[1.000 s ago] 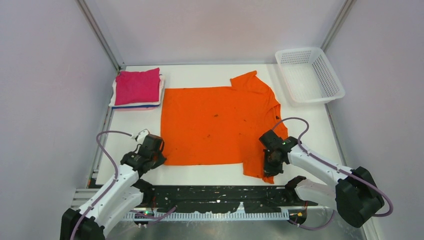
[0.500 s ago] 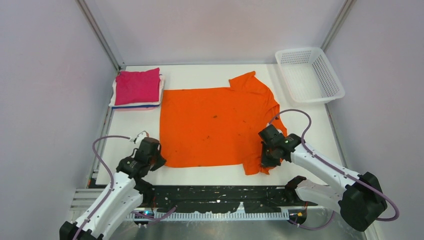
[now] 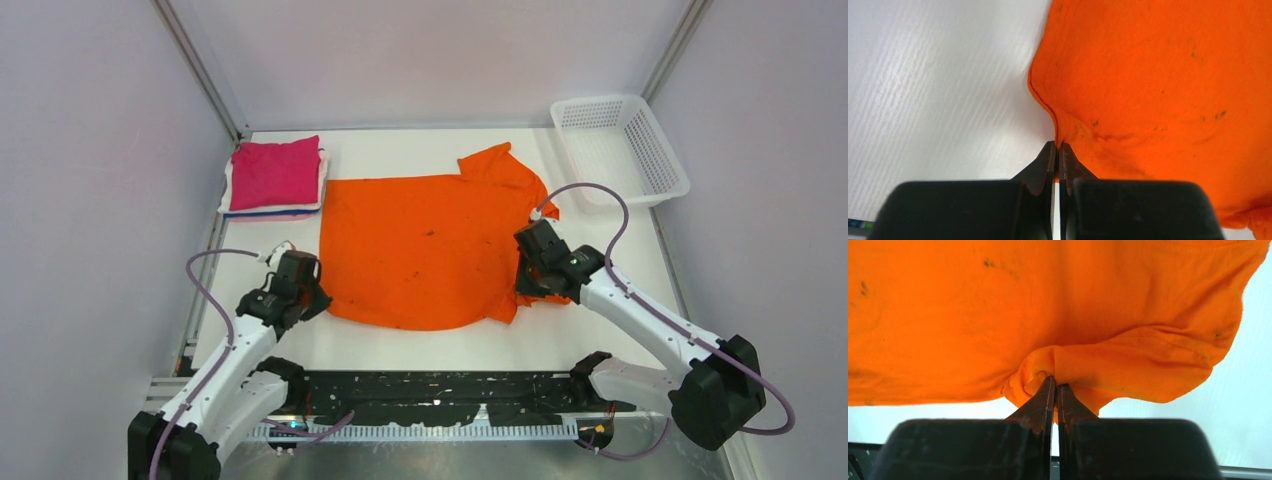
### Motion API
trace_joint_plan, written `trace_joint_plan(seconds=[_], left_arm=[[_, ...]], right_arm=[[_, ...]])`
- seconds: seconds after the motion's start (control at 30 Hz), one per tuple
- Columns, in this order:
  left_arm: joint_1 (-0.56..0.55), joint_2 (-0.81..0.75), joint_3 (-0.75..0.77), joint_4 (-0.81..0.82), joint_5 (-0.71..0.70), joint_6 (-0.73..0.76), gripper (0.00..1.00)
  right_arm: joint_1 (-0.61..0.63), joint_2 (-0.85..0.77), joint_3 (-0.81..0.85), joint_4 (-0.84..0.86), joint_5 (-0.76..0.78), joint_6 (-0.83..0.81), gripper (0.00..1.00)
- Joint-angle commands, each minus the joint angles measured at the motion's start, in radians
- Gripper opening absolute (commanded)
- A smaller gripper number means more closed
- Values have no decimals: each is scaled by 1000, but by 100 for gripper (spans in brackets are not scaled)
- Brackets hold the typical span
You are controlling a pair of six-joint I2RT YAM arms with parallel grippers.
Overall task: Fold and stack the t-shirts
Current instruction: Fold the flattened tshirt in 1/3 of the way
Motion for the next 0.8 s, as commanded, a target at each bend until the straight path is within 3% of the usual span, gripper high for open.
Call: trace_joint_plan(seconds=[0.0, 0.23, 0.77], left_arm=[[86, 44, 69, 81, 37, 51, 0], [150, 121, 126, 130, 57, 84, 0], [212, 399, 267, 190, 57, 83, 0]], right_arm=[[-52, 36, 73, 68, 40, -52, 5], [-171, 90, 114, 138, -33, -111, 5], [-283, 363, 315, 208, -117, -206, 5]])
